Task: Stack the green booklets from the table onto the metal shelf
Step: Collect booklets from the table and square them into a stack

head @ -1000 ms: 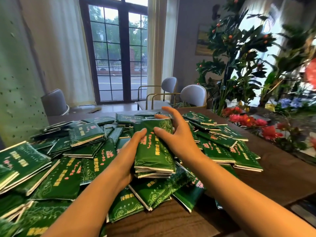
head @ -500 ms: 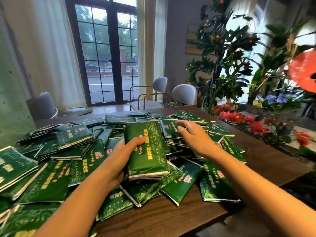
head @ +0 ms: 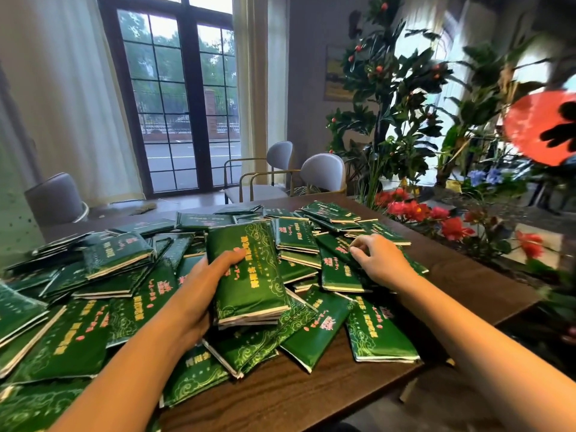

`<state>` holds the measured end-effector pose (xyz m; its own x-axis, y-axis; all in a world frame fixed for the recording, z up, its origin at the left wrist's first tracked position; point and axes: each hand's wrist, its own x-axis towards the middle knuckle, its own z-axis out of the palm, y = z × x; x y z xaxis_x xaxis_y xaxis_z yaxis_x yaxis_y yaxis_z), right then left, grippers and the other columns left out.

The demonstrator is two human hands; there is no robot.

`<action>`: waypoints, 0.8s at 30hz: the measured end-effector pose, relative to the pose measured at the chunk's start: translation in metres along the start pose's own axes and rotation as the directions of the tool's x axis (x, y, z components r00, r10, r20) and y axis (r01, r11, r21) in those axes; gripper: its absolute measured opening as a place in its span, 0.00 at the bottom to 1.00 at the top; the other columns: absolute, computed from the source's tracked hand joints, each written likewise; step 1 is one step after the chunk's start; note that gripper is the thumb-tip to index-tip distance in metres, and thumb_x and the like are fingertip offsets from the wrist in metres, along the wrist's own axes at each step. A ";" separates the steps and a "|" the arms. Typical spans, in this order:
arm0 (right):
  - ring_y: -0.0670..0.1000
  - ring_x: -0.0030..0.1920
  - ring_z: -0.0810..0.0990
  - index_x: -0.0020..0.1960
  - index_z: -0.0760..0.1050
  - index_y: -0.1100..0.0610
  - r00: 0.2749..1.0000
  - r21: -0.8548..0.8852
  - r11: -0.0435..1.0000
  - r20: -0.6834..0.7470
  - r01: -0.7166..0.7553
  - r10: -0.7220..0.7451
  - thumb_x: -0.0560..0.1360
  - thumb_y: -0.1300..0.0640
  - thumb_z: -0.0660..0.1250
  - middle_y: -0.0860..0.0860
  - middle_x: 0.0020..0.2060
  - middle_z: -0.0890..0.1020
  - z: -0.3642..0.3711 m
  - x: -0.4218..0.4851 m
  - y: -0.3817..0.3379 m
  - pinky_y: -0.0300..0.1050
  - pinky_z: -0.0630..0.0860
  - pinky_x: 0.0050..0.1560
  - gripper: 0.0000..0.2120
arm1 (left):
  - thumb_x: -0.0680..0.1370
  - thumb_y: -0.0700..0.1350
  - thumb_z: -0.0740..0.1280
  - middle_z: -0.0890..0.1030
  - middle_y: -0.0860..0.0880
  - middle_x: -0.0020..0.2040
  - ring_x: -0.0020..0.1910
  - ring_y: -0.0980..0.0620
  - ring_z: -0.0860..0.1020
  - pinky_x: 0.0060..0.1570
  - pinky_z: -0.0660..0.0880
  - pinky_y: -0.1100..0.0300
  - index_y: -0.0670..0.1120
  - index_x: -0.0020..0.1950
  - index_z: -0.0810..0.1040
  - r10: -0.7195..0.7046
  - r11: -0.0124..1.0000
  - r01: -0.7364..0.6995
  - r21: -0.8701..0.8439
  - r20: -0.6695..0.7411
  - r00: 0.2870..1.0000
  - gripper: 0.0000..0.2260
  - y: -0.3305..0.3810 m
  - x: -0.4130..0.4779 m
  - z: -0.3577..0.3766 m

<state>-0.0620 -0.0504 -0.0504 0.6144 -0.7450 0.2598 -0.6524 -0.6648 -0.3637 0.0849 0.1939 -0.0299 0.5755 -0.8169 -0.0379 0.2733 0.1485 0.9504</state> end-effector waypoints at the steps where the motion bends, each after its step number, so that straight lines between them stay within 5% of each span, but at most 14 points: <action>1: 0.56 0.52 0.76 0.51 0.75 0.54 1.000 0.013 1.000 0.007 -0.002 0.002 0.78 0.51 0.62 0.57 0.53 0.77 -0.001 0.000 0.000 0.48 0.72 0.51 0.08 | 0.70 0.47 0.67 0.85 0.45 0.37 0.32 0.50 0.83 0.29 0.79 0.60 0.42 0.54 0.76 -0.001 1.000 0.001 0.003 0.001 1.000 0.15 0.000 0.000 0.000; 10: 0.56 0.66 0.71 0.74 0.59 0.56 0.995 0.081 0.996 0.097 -0.045 0.037 0.72 0.49 0.71 0.56 0.68 0.71 -0.012 -0.004 -0.012 0.50 0.69 0.64 0.36 | 0.75 0.46 0.66 0.85 0.44 0.38 0.33 0.49 0.84 0.30 0.80 0.60 0.42 0.55 0.76 -0.011 1.000 0.011 0.005 -0.004 1.000 0.11 0.000 0.002 -0.001; 17: 0.51 0.59 0.74 0.67 0.71 0.55 0.994 0.274 0.956 -0.043 0.105 -0.097 0.73 0.62 0.69 0.53 0.62 0.75 -0.025 -0.016 -0.028 0.39 0.69 0.56 0.23 | 0.76 0.46 0.66 0.85 0.45 0.38 0.33 0.50 0.84 0.30 0.80 0.61 0.43 0.53 0.77 0.000 1.000 0.000 0.004 -0.023 1.000 0.09 -0.002 0.004 -0.003; 19: 0.49 0.54 0.75 0.65 0.72 0.56 0.991 0.485 0.866 -0.107 0.124 -0.082 0.75 0.64 0.66 0.52 0.58 0.76 -0.027 -0.020 -0.037 0.43 0.75 0.56 0.19 | 0.76 0.46 0.66 0.85 0.45 0.38 0.33 0.50 0.84 0.31 0.80 0.60 0.43 0.53 0.77 -0.001 1.000 0.001 0.000 -0.028 1.000 0.09 -0.002 0.004 -0.004; 24: 0.42 0.48 0.78 0.69 0.69 0.54 0.993 0.834 0.539 -0.088 0.116 -0.078 0.78 0.66 0.60 0.50 0.60 0.76 -0.030 -0.036 -0.070 0.29 0.75 0.38 0.21 | 0.76 0.45 0.66 0.85 0.46 0.38 0.32 0.51 0.84 0.30 0.80 0.61 0.44 0.51 0.78 0.021 1.000 -0.023 -0.019 -0.068 0.997 0.06 -0.003 0.006 -0.004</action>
<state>-0.0518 0.0219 -0.0070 0.6224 -0.6926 0.3648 0.0900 -0.3996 -0.9123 0.0904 0.1908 -0.0336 0.6320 -0.7740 -0.0382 0.2745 0.1774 0.9451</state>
